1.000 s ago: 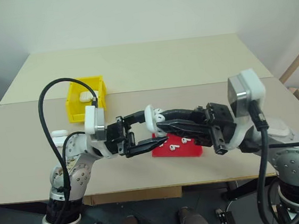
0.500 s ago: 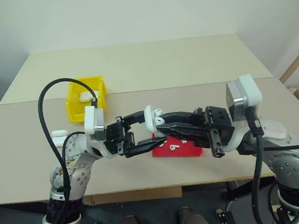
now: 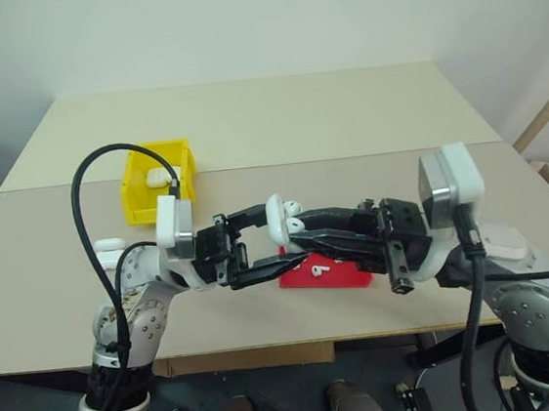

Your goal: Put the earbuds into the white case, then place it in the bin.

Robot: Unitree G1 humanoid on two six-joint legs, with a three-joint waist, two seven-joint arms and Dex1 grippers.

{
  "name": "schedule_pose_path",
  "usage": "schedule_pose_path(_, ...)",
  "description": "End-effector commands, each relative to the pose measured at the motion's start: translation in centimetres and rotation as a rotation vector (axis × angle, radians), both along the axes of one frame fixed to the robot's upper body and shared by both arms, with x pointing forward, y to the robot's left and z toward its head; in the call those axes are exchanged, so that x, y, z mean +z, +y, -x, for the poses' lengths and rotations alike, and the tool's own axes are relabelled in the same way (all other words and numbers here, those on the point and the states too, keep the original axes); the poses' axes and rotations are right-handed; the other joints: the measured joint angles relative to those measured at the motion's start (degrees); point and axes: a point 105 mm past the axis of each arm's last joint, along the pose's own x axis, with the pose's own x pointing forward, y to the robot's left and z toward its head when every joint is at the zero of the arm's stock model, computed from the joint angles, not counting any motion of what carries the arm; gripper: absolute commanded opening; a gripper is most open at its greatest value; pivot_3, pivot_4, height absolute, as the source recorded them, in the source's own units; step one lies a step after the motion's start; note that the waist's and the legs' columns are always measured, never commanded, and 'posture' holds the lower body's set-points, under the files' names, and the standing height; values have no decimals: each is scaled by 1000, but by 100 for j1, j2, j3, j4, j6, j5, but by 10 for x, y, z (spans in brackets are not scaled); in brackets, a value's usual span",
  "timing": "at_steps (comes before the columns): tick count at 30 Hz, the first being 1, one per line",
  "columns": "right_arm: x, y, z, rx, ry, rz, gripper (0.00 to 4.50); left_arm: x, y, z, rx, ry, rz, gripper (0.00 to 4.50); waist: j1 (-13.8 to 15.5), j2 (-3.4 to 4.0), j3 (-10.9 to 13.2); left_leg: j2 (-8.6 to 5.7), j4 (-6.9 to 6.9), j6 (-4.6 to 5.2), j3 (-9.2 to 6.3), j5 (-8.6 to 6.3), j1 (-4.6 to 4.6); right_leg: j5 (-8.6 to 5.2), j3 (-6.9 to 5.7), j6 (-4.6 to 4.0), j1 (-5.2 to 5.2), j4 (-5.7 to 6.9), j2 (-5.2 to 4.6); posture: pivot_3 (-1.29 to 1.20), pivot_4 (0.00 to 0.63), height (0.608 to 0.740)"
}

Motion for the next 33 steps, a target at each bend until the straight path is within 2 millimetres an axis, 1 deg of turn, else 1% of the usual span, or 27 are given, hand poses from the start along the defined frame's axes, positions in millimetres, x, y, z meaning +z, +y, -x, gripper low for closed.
schedule_pose_path(1,1,2,5,8,-39,10,645,12,1,5,-10,-73,38,2784,1,0,0,0,0,0,0,0,0,0,0,0,0,0,0,0,150,740)
schedule_pose_path(12,1,0,7,-4,-64,1,645,11,0,6,-14,-74,45,2784,0,0,0,0,0,0,0,0,0,0,0,0,0,-1,0,0,150,740)
schedule_pose_path(16,0,0,7,14,-43,6,645,11,0,6,-13,-74,47,2784,1,0,0,0,0,0,0,0,0,0,0,-1,0,0,0,0,150,740)
schedule_pose_path(18,1,0,7,4,-58,3,1358,12,0,6,-13,-75,49,2784,1,0,0,0,0,0,0,0,0,0,0,0,0,0,0,0,150,740)
schedule_pose_path(20,1,0,7,-9,-69,2,1848,12,0,7,-14,-75,49,2784,1,0,0,0,0,0,0,0,0,1,0,-1,0,0,0,0,150,740)
schedule_pose_path(29,2,-3,6,-33,-103,-6,1848,12,0,5,-15,-76,52,2784,1,0,0,0,0,0,0,0,0,0,0,0,0,-1,0,0,150,740)
schedule_pose_path(33,8,-12,2,-60,-127,-23,1848,10,0,3,-12,-74,51,2784,4,0,0,0,0,0,0,0,0,1,0,-1,1,0,0,0,150,740)
